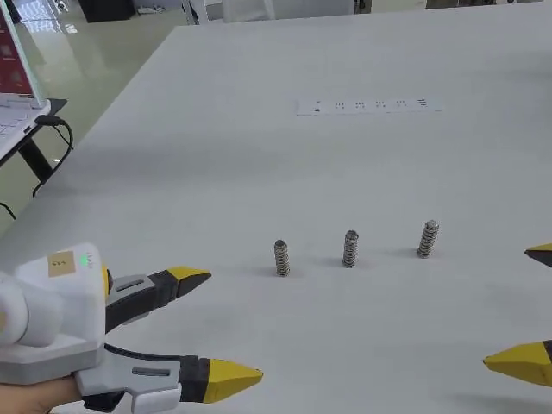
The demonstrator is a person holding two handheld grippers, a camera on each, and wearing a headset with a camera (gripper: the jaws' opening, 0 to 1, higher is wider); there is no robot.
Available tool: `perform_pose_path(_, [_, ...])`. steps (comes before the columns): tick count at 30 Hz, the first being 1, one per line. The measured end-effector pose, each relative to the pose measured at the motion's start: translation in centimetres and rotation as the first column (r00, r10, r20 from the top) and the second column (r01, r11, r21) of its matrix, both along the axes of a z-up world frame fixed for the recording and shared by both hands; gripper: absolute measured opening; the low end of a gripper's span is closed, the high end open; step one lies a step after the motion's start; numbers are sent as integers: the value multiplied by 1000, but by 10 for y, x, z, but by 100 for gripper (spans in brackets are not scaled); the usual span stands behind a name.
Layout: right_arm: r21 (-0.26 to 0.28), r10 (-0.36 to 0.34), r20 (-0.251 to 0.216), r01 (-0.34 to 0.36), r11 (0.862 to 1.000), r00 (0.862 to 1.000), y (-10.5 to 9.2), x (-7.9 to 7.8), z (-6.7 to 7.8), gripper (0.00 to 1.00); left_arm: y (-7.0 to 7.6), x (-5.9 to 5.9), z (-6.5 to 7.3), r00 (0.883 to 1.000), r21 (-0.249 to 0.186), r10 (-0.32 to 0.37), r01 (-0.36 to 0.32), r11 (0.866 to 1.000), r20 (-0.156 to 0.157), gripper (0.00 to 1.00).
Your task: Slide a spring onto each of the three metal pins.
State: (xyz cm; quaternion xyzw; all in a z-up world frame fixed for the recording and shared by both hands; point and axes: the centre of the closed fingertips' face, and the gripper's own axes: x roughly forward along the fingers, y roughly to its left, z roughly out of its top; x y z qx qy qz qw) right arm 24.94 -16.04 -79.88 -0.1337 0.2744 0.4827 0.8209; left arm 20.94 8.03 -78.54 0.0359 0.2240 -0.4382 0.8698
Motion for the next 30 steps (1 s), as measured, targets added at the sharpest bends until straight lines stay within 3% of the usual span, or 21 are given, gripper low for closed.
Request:
perform_pose_path(17, [-5, 5, -10, -5, 1000, 1000, -1, 1, -2, 93, 3, 0, -9, 999, 26, 32, -31, 999, -43, 92])
perform_pose_path(30, [-12, 12, -10, -12, 1000, 1000, 1, 4, -1, 93, 5, 1, -12, 997, 31, 42, -40, 999, -58, 95])
